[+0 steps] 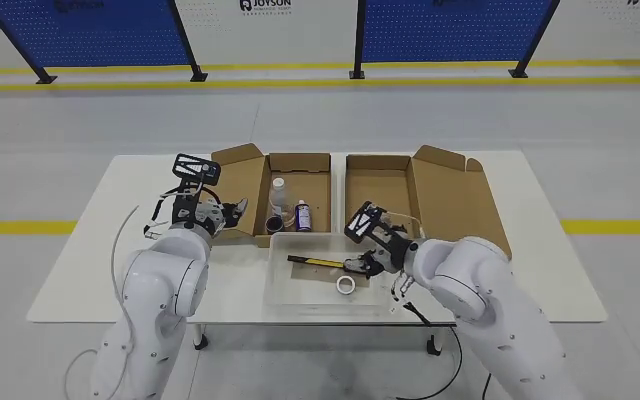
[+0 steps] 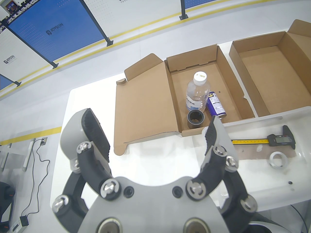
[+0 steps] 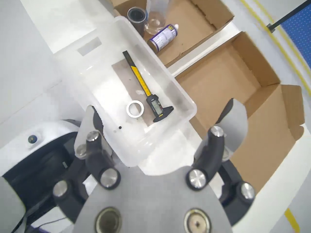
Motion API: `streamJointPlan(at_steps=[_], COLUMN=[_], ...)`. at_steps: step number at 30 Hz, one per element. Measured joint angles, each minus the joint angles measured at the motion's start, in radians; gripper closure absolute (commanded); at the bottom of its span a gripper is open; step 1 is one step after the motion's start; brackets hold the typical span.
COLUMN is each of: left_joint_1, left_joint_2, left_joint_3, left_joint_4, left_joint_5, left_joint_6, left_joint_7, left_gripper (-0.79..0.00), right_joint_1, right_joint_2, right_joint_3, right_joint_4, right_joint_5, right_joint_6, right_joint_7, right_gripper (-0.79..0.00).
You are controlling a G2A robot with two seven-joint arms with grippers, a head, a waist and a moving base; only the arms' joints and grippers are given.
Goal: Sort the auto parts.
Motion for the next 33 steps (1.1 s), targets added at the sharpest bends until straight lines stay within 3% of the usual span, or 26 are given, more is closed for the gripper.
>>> streamJointPlan(at_steps=[6, 16, 33], left_joint_1=[0.000, 0.000, 0.000], left_joint_2=[0.000, 0.000, 0.000], left_joint_3=[0.000, 0.000, 0.000], left_joint_4=[0.000, 0.000, 0.000], left_joint_5=[0.000, 0.000, 0.000], left_joint_6=[0.000, 0.000, 0.000], left_joint_7=[0.000, 0.000, 0.000], left_gripper=[-0.785, -0.785, -0.785], right_joint_1=[0.184, 0.331, 0.306], right_joint_2=[-0.044, -0.080, -0.076], right_joint_3=[-0.142, -0.255, -0.273], right_joint_4=[0.196, 0.481, 0.477], right_joint_5=[0.150, 0.263, 0.210], right_joint_6=[0.055, -0.083, -0.096], right_joint_7=[0.110, 0.145, 0.109], right_gripper=[-0.785, -0.785, -0.785])
